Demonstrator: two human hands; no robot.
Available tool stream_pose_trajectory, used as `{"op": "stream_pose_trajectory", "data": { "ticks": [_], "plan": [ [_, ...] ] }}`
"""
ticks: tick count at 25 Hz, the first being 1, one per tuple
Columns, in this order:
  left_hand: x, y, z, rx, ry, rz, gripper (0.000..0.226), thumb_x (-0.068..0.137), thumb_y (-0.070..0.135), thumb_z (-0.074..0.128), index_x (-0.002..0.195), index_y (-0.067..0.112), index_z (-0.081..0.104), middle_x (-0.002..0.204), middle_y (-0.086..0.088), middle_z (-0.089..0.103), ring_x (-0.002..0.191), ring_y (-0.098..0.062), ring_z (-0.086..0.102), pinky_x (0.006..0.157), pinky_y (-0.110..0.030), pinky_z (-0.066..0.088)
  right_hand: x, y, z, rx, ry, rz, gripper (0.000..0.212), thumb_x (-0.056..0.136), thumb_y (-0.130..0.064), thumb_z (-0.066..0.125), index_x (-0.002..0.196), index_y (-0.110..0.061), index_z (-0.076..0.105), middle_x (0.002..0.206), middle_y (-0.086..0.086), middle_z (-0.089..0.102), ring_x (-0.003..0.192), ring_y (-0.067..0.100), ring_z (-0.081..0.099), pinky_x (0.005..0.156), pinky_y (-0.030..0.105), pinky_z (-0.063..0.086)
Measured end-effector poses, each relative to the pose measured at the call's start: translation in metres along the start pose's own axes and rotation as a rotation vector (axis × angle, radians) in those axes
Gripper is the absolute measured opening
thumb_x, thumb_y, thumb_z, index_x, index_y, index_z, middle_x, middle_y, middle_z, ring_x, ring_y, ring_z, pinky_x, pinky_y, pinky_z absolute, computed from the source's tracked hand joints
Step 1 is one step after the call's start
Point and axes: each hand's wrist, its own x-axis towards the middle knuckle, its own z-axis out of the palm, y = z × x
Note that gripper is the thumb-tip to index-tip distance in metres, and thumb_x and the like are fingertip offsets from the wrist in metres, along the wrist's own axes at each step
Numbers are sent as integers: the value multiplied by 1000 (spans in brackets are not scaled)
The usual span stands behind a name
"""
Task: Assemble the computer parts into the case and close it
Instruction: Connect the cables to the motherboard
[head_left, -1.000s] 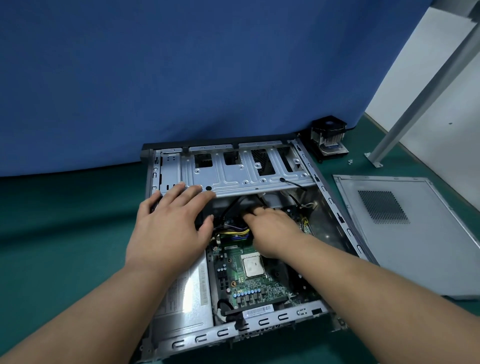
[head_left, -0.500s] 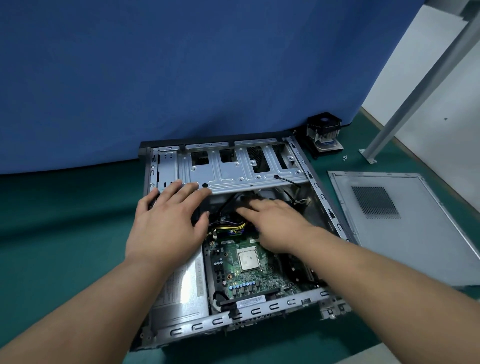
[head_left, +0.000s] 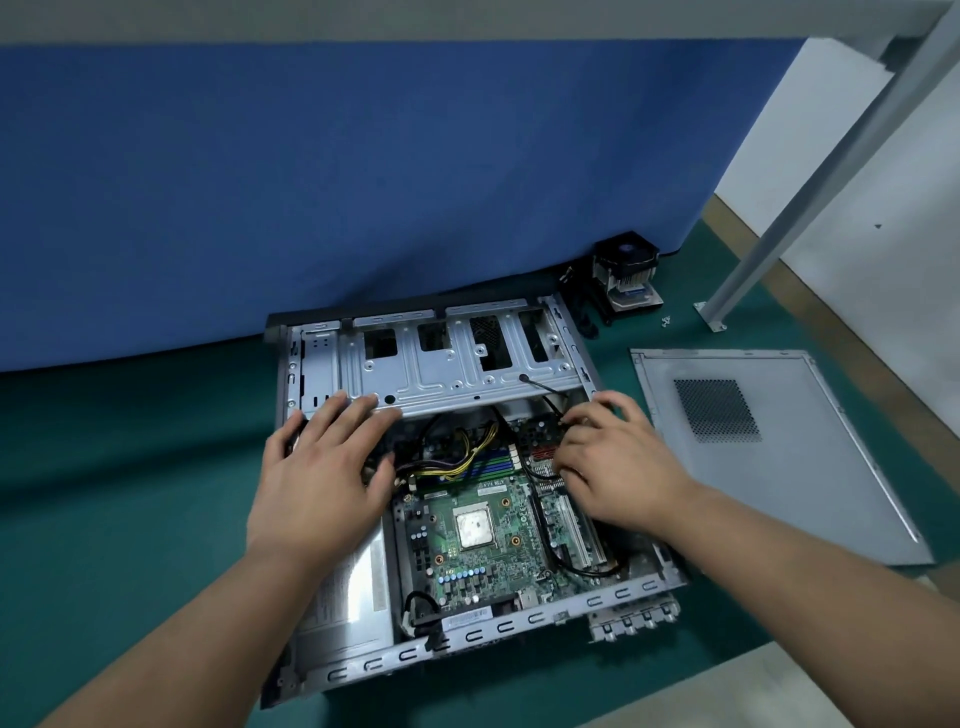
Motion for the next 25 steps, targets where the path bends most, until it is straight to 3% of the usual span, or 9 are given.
{"op": "stream_pose_trajectory", "data": {
  "ticks": [3, 7, 10, 12, 13, 15, 17, 20, 25],
  "plan": [
    [-1, 1, 0, -2, -5, 2, 51, 95, 50, 39, 145, 44, 48, 154, 18, 47, 151, -9, 31, 120, -44, 23, 0, 0, 0, -3, -17, 9, 32, 85, -38, 47, 91, -34, 78, 95, -17, 74, 118, 14, 55, 120, 47, 21],
    [0, 2, -6, -19, -53, 1, 53, 97, 51, 38, 150, 46, 41, 162, 15, 36, 154, -8, 24, 124, -44, 17, 0, -3, -7, 88, 18, 68, 40, 81, -27, 58, 118, -29, 71, 130, -4, 61, 138, 24, 41, 122, 48, 25],
    [4, 4, -12, -19, -100, -20, 62, 95, 54, 41, 155, 52, 24, 169, 15, 20, 155, -9, 20, 124, -43, 14, -2, -4, -15, 206, 52, 220, 70, 87, -21, 56, 154, -20, 34, 157, 3, 31, 148, 27, 25, 123, 51, 26],
    [15, 9, -16, 10, -140, -1, 70, 91, 50, 54, 154, 55, 24, 168, 14, 25, 150, -18, 28, 117, -48, 19, -2, -5, -18, 312, 8, 327, 80, 96, -22, 51, 162, -18, 7, 169, 4, 2, 149, 27, 25, 122, 47, 29],
    [26, 12, -19, 32, -162, 15, 72, 91, 46, 59, 153, 55, 25, 167, 12, 27, 147, -24, 30, 114, -50, 21, -1, -5, -19, 384, -33, 369, 85, 99, -23, 50, 163, -20, -6, 170, 0, -11, 142, 25, 37, 116, 44, 40],
    [54, 16, -23, 84, -235, 26, 76, 93, 36, 61, 153, 57, 19, 170, 7, 18, 151, -32, 21, 117, -56, 18, 3, -2, -25, 601, -141, 454, 92, 100, -19, 48, 159, -28, -22, 168, -7, -24, 94, 18, 66, 80, 38, 60],
    [80, 19, -24, 133, -325, 46, 90, 94, 24, 58, 154, 60, 1, 173, 5, 0, 156, -37, 4, 122, -61, 10, 13, 4, -32, 746, -180, 524, 92, 100, -15, 46, 158, -32, -24, 171, -1, -10, 65, 19, 63, 58, 39, 55],
    [95, 27, -22, 168, -410, 41, 102, 91, 6, 56, 157, 56, -3, 173, 1, -9, 156, -43, -6, 119, -74, 4, 32, 11, -44, 764, -217, 584, 91, 98, -9, 46, 161, -26, -18, 159, 20, 33, 69, 19, 61, 58, 35, 50],
    [91, 36, -17, 220, -409, 27, 104, 89, 1, 58, 159, 51, -1, 173, -5, -8, 155, -47, -8, 116, -78, 3, 35, 16, -45, 709, -287, 566, 95, 96, -2, 49, 161, -24, -16, 141, 23, 50, 65, 16, 57, 49, 30, 40]
  ]
}}
